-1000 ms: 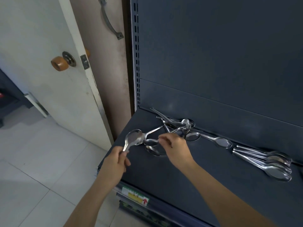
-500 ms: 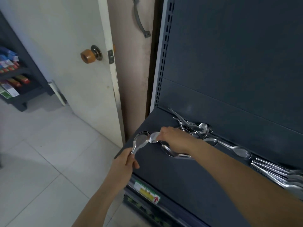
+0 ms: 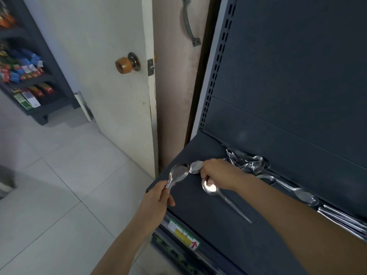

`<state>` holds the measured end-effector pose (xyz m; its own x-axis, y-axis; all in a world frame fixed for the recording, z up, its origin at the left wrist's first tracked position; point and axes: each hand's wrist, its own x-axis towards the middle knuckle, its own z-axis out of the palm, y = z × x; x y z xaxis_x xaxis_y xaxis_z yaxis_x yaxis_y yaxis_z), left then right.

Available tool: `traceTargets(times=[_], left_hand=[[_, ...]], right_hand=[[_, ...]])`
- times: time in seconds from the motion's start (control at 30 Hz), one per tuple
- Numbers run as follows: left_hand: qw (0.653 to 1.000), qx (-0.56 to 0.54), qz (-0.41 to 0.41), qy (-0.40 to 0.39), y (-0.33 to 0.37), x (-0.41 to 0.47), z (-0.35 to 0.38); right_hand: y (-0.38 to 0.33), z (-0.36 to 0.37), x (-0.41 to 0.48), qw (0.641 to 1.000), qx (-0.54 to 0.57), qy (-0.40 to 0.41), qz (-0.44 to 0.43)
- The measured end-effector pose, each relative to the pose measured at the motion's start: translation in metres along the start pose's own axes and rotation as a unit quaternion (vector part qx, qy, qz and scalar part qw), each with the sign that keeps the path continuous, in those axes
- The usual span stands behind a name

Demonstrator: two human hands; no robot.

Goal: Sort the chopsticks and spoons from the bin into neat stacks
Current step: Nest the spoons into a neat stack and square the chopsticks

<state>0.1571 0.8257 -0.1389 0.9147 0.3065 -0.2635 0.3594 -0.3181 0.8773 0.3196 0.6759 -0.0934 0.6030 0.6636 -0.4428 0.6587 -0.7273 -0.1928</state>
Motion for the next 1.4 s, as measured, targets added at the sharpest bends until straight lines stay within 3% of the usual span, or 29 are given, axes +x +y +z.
traceTargets(times=[0.13,0.27,0.4,0.63,0.83,0.9,0.97,1.07,1.17,1.4], left_hand=[[1.000,-0.017,-0.008,-0.001,0.001,0.005,0.005],[0.997,-0.076,-0.021,0.003,0.012,0.005,0.014],[0.989,-0.140,-0.036,-0.022,0.021,0.006,0.030],[0.996,-0.079,-0.009,-0.041,0.029,0.011,0.051],[0.988,-0.143,-0.022,-0.048,0.044,0.013,0.057],[0.989,-0.142,-0.024,-0.025,0.043,0.014,0.054],[0.989,-0.141,-0.034,-0.008,0.040,0.014,0.049],[0.988,-0.147,-0.050,0.002,0.037,0.011,0.043],[0.985,-0.161,-0.066,0.003,0.034,0.007,0.038],[0.980,-0.181,-0.084,0.007,0.027,0.000,0.028]], right_hand=[[0.003,-0.007,-0.004,0.999,0.015,0.028,-0.031],[0.006,-0.012,-0.010,0.986,0.124,0.107,-0.023],[0.007,-0.011,-0.019,0.936,0.300,0.182,0.030],[0.008,-0.008,-0.034,0.839,0.497,0.196,0.101],[0.017,-0.008,-0.044,0.819,0.539,0.183,0.078],[0.027,-0.007,-0.044,0.847,0.488,0.194,0.085],[0.037,-0.001,-0.040,0.909,0.350,0.206,0.097],[0.045,0.014,-0.029,0.968,0.185,0.150,0.078],[0.045,0.026,-0.018,0.987,0.104,0.109,0.051],[0.042,0.035,-0.006,0.994,0.064,0.078,0.036]])
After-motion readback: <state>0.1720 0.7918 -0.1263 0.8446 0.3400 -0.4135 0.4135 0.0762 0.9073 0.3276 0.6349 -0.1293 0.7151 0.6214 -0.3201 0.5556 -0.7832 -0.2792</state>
